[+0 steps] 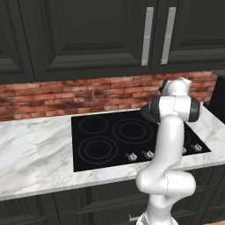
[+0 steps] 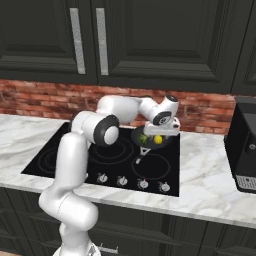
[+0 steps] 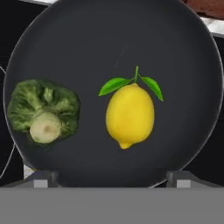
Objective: Put the lemon and broccoli in the pan. Then turn on the rear right burner and set the heat to medium.
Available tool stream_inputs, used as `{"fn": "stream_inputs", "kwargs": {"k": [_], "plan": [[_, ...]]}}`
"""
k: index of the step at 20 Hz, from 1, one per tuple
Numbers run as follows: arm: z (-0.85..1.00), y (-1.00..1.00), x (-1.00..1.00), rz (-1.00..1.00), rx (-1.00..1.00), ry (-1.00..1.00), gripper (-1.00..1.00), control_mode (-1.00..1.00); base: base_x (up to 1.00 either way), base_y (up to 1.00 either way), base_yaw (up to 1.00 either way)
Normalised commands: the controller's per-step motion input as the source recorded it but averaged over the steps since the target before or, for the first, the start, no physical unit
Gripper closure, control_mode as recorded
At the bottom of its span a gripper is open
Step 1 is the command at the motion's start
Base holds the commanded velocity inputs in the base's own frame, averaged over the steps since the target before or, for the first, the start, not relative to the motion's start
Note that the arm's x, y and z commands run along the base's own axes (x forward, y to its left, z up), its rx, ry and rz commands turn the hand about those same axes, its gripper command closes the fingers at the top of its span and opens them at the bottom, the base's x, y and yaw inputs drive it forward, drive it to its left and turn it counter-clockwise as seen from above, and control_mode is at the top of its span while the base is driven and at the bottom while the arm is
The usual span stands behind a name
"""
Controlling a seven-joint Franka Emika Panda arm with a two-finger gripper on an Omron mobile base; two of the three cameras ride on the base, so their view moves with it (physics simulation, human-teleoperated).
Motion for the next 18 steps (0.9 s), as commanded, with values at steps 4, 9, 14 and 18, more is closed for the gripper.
{"fn": "stream_inputs", "kwargs": {"k": [4,9,14,18], "plan": [[0.12,0.00,-0.67,0.00,0.00,0.00,-1.00,-1.00,0.00,0.00,0.00],[0.08,0.00,-0.80,0.00,0.00,0.00,-1.00,-1.00,0.00,0.00,0.00],[0.04,0.00,-0.87,0.00,0.00,0.00,-1.00,-1.00,0.00,0.00,0.00],[0.05,0.00,-0.79,0.00,0.00,0.00,-1.00,-1.00,0.00,0.00,0.00]]}}
